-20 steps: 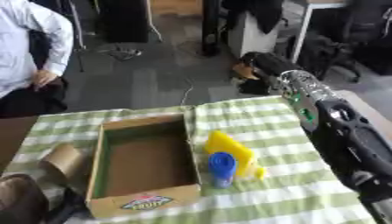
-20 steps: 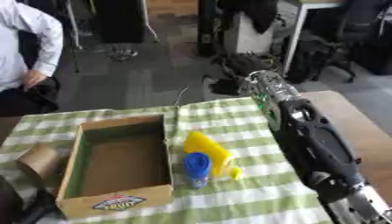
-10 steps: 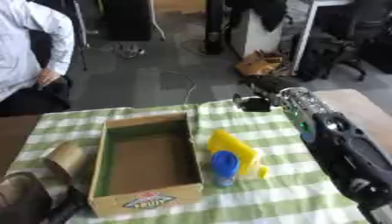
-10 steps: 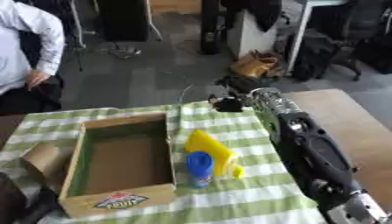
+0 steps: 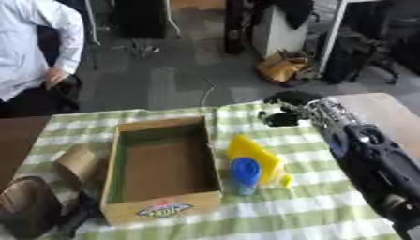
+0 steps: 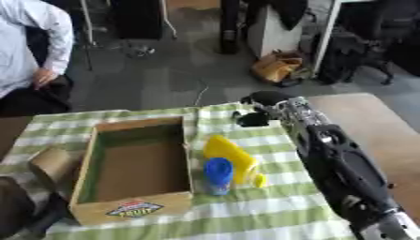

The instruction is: Pick up objects on the table and place them in the box.

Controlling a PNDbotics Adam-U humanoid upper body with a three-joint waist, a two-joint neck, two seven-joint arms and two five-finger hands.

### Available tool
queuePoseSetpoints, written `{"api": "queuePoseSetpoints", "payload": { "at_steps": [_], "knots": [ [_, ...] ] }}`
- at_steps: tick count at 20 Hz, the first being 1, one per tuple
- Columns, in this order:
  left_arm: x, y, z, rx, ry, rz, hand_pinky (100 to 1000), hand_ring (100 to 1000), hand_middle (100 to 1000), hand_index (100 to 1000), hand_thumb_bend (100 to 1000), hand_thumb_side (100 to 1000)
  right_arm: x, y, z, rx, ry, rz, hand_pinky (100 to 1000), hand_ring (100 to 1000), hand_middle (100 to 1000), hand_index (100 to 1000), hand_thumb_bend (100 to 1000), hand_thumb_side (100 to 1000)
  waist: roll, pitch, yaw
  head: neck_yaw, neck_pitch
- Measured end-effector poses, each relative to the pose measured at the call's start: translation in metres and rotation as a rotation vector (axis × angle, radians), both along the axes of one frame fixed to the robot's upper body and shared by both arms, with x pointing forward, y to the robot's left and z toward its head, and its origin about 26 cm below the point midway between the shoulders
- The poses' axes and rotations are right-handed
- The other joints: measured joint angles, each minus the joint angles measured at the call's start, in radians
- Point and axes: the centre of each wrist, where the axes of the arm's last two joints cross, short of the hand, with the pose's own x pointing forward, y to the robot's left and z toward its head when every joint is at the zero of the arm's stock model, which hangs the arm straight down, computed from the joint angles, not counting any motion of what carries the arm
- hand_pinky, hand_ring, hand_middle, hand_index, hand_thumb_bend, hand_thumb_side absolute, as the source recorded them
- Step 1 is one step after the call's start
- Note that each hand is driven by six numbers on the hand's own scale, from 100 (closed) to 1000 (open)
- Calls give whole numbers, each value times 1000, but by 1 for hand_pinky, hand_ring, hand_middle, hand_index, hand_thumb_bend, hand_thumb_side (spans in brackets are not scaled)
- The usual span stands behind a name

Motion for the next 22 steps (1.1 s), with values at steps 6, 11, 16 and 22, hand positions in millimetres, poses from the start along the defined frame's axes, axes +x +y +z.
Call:
{"api": "queuePoseSetpoints", "payload": {
  "at_steps": [6, 11, 16, 22],
  "knots": [
    [0, 0, 0, 1, 0, -1, 862, 917, 889, 872, 100, 1000, -1, 0, -5, 2, 61, -3, 919, 995, 941, 1000, 150, 1000, 0, 0, -7, 5, 7],
    [0, 0, 1, 2, -4, -4, 862, 917, 880, 863, 100, 1000, -2, -1, -14, -9, 91, 0, 918, 993, 940, 1000, 158, 1000, -1, 0, -7, 5, 7],
    [0, -1, 2, 2, -7, -8, 862, 918, 872, 852, 100, 1000, -3, -5, -23, -9, 114, -10, 916, 993, 940, 1000, 164, 1000, -1, 0, -6, 4, 7],
    [0, -1, 2, 9, 2, -9, 862, 918, 862, 825, 100, 1000, -2, -3, -29, 13, 175, -10, 899, 979, 916, 987, 100, 1000, -6, 0, -8, 4, 7]
  ]
}}
